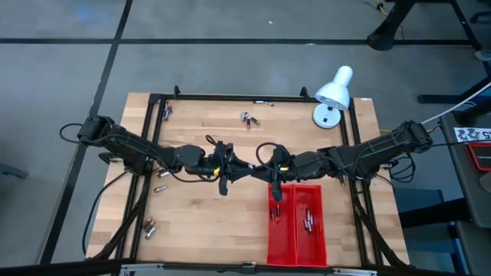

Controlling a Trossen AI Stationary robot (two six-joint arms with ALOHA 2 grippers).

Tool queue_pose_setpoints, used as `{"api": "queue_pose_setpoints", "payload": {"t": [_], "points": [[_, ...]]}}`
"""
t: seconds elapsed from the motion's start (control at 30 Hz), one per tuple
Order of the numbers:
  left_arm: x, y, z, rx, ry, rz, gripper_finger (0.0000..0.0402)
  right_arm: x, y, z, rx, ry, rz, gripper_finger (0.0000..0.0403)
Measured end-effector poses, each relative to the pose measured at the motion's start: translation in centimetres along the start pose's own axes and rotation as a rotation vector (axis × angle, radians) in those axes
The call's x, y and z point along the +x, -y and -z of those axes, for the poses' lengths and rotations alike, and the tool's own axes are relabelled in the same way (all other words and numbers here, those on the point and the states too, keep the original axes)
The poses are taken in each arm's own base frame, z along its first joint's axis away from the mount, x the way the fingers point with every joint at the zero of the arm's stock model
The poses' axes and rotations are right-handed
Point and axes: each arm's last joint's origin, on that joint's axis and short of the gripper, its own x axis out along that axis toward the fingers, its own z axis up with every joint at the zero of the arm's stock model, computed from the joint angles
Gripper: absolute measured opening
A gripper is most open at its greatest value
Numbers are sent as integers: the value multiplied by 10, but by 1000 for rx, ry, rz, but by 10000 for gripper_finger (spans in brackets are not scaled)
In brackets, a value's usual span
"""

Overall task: Sort batteries
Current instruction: Put the silver battery into the right red bin

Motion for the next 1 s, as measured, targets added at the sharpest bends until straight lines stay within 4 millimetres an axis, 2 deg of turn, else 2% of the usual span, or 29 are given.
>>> {"api": "queue_pose_setpoints", "payload": {"t": [0.17,0.47,0.6,0.83,1.0], "points": [[-1,2,1,46,-4,3,75,0,0,0,-3,2,-1,47],[-1,-3,-1,53,-20,-23,187,0,0,-1,-7,14,18,47],[-7,-5,-7,62,-54,-49,222,-1,1,-1,-10,17,23,47],[-27,-3,-18,77,-150,-89,243,-11,2,-8,-13,48,64,47],[-40,-6,-17,42,-256,-149,244,-16,1,-11,-26,65,62,47]]}}
